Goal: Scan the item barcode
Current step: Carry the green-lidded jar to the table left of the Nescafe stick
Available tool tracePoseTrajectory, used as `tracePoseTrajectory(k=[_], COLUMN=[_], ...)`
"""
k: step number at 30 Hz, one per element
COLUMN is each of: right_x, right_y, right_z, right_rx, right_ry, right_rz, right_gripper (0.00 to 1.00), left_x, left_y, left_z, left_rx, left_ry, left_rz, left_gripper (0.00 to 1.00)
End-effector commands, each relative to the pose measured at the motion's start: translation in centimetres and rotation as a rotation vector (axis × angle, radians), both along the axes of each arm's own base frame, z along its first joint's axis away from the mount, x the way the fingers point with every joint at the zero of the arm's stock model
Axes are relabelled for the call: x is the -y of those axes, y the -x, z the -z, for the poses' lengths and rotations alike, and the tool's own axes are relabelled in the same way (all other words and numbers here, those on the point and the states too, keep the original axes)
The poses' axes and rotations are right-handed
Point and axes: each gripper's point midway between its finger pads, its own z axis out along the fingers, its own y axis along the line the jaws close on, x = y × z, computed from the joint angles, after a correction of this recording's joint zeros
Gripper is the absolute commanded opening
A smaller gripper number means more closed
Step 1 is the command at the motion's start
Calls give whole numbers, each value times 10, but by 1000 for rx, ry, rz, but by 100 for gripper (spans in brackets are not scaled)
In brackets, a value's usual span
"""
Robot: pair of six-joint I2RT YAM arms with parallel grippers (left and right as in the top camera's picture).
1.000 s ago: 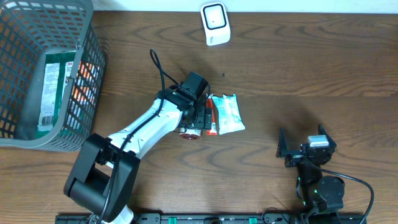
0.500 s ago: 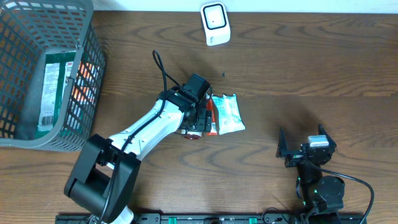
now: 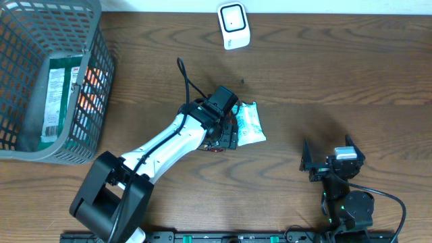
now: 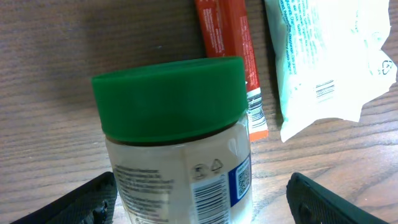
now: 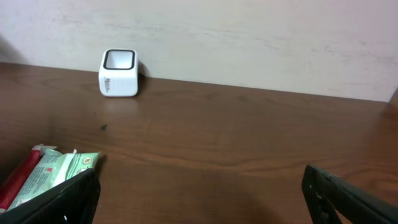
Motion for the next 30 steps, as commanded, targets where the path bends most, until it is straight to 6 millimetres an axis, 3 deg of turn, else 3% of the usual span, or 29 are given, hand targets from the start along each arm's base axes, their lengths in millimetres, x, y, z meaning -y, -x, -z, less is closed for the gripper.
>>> tracePoseTrajectory(k=[1,6,11,30], right_x=[0,0,0,0], right_y=[0,0,0,0], right_z=[0,0,0,0], right_rx=[0,-1,0,0], right_ry=[2,2,2,2], right_rz=[2,1,1,1], right_gripper=[99,99,99,99], left_x=[3,2,-13,-20], left_y=[-8,-9,-21,-34], left_z=[-14,-14,-14,-17], left_rx=[39,47,110,157], left_ry=[16,7,-73,-95], left_rz=[2,0,-29,-56], left_gripper=[87,88,88,88])
